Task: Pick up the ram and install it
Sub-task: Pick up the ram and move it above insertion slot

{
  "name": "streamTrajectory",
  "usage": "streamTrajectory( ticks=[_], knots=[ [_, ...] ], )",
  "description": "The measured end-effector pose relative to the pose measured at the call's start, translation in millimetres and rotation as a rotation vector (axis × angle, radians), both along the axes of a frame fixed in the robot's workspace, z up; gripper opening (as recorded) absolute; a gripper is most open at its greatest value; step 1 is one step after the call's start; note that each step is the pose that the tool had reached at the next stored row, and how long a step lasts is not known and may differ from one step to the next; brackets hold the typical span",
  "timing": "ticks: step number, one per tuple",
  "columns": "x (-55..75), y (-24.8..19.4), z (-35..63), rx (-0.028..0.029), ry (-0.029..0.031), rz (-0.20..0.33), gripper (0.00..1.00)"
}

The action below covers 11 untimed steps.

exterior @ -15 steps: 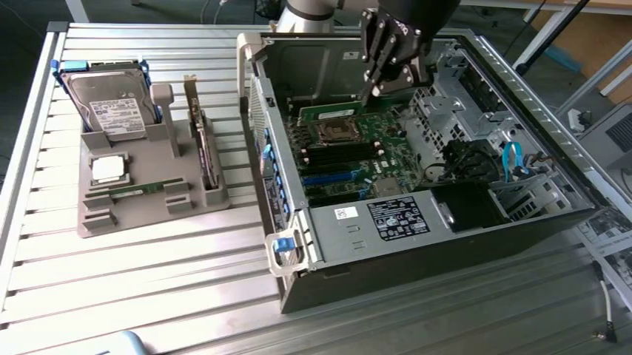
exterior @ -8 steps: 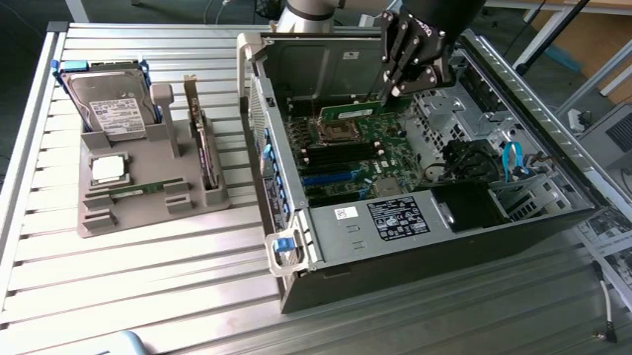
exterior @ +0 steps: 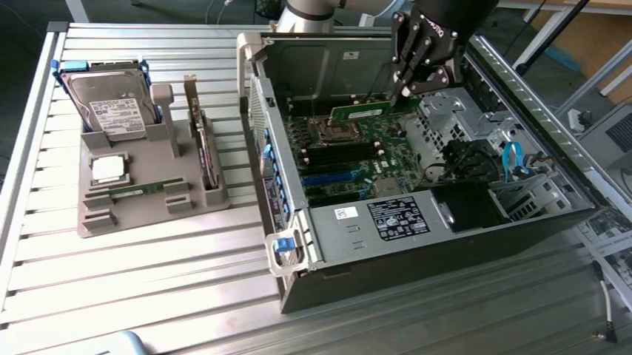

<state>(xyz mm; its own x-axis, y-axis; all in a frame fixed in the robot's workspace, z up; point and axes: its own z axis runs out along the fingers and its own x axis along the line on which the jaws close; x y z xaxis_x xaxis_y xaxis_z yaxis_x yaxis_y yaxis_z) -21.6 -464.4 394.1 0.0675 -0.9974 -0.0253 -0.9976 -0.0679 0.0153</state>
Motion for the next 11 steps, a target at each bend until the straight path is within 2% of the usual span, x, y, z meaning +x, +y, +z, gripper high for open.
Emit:
streamTrajectory(
  ticks=[11],
  knots=[
    [1.5,0.0,0.0,0.0002,0.0005,0.004,0.12]
  ],
)
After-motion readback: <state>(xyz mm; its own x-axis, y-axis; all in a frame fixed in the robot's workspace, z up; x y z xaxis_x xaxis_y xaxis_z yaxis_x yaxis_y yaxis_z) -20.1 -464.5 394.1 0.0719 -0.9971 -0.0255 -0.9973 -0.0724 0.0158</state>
